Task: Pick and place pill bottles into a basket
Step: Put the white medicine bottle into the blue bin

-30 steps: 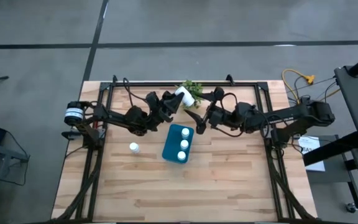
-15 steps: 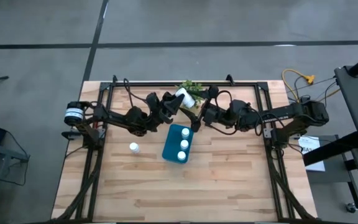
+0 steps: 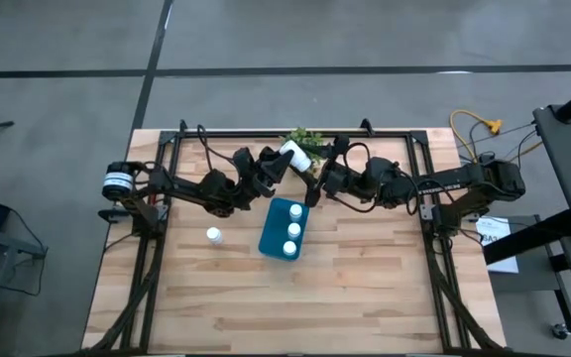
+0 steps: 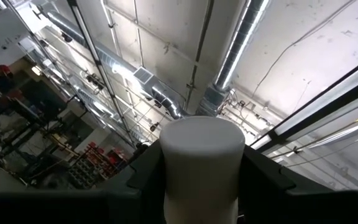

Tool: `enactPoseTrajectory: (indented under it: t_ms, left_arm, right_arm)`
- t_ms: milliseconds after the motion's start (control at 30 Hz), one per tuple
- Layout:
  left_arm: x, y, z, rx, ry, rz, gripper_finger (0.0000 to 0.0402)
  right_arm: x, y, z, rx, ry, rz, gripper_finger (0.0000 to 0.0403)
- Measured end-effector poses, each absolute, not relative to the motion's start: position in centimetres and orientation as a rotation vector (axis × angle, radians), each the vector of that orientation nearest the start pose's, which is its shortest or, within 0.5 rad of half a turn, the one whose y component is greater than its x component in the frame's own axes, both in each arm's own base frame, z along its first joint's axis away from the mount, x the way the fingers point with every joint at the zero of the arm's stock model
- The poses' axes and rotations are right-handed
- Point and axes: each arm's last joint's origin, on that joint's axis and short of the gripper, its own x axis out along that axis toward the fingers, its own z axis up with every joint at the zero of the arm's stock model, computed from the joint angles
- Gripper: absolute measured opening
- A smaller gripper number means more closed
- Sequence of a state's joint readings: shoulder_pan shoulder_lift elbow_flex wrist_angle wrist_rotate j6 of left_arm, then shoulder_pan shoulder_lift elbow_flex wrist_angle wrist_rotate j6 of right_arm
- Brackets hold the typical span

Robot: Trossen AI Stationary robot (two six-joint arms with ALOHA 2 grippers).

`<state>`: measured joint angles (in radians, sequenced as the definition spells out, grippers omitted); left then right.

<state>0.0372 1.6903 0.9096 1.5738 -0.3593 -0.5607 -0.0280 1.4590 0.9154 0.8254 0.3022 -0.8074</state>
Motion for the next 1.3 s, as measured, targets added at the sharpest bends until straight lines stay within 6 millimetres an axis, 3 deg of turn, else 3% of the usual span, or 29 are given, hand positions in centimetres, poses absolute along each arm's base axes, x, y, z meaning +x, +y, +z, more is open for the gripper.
enactPoseTrajectory:
  t_ms: [100,200,600,1300]
  left_arm:
    - [33.34,2.30,30.35,-0.652,-0.880,0.152,0.0138]
    - [33.33,2.27,30.38,-0.653,-0.880,0.149,0.0138]
    - [33.29,2.15,29.94,-0.658,-0.855,0.126,0.0136]
    - [33.25,2.27,29.84,-0.657,-0.857,0.141,0.0136]
  right_arm:
    - [32.22,-1.79,31.66,-0.756,-0.129,-0.426,0.0180]
    - [32.20,-1.79,31.67,-0.757,-0.129,-0.426,0.0169]
    - [32.24,-1.65,31.35,-0.786,-0.102,-0.390,0.0243]
    - [31.60,-1.01,32.10,-0.794,-0.111,-0.382,0.0231]
